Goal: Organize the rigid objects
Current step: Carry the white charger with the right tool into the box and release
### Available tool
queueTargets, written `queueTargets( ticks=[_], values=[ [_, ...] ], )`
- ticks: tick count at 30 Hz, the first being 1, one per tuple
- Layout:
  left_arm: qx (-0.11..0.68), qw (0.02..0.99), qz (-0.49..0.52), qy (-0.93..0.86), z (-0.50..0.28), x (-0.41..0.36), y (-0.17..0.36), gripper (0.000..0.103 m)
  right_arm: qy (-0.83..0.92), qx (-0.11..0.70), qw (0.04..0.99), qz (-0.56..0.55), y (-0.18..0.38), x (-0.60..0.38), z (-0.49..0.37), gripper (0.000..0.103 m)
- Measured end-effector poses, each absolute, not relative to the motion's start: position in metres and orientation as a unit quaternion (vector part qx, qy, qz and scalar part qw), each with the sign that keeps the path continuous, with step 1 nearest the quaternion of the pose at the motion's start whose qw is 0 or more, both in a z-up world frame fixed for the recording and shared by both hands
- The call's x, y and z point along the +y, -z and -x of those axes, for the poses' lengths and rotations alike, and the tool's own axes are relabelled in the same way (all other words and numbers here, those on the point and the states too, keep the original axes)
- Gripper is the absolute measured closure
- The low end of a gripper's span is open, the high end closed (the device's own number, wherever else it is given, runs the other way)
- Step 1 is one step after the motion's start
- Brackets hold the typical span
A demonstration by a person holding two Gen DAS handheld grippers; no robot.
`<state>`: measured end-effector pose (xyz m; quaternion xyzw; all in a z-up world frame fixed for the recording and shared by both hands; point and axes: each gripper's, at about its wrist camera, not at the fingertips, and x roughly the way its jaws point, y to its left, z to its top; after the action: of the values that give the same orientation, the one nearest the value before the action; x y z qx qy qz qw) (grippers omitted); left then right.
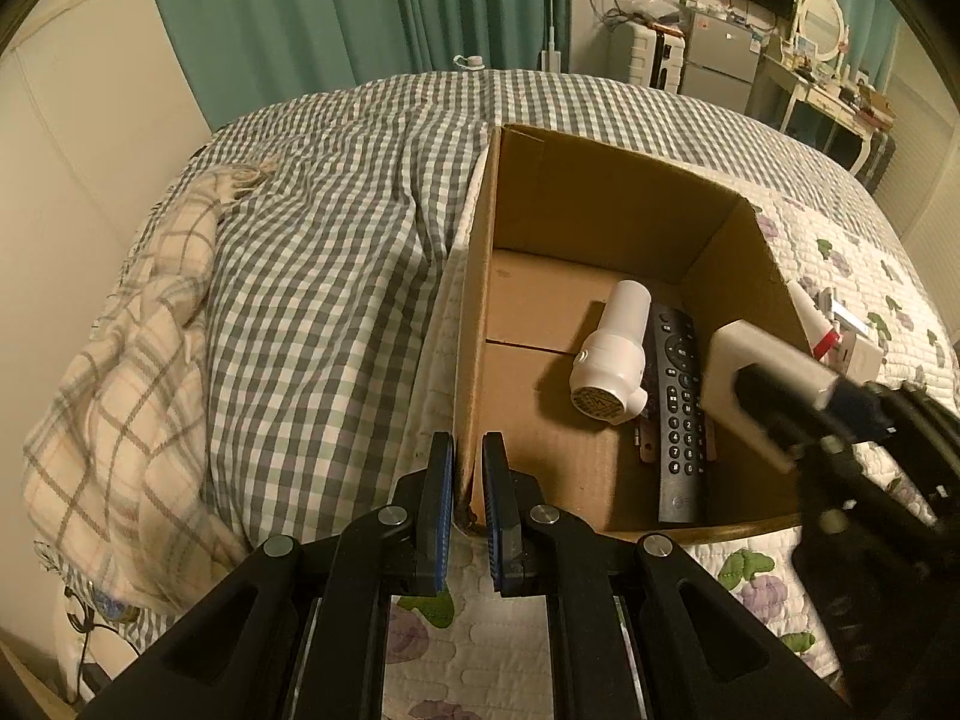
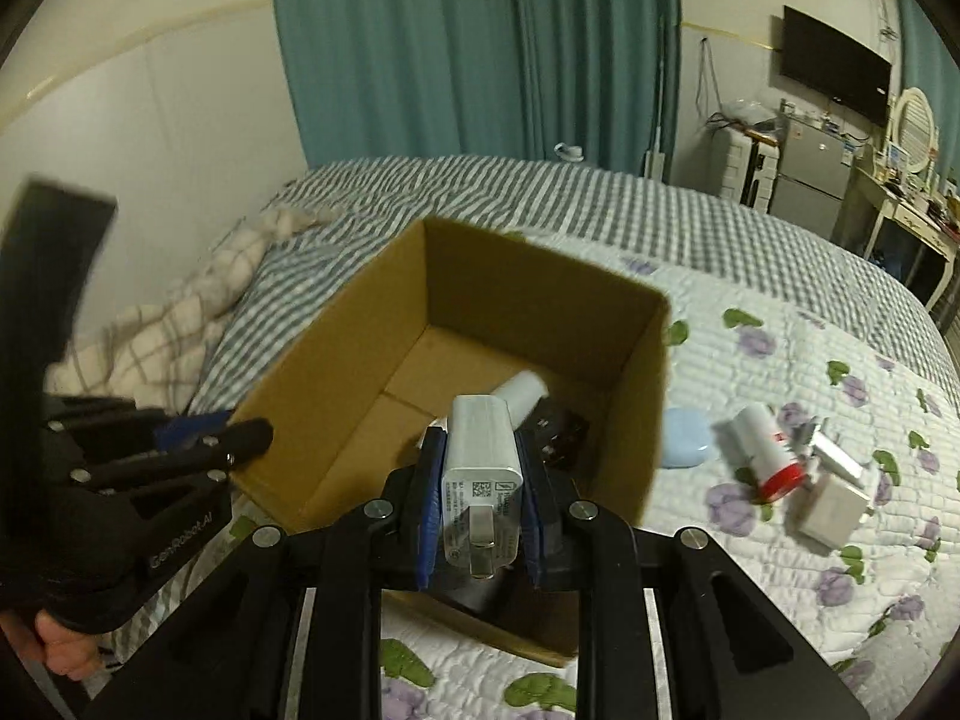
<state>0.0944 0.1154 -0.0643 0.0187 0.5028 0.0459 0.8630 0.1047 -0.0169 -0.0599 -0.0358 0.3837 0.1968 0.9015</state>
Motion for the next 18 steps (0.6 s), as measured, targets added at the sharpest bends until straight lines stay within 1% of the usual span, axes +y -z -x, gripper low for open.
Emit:
queueTargets(
  ticks=[18],
  values=[
    [0.503,0.863,-0.020,-0.036,-0.095,0.118,0.065,0.094,-0.175,0.407,0.895,0.052,0.080,-0.005,-0.120,0.081]
  ],
)
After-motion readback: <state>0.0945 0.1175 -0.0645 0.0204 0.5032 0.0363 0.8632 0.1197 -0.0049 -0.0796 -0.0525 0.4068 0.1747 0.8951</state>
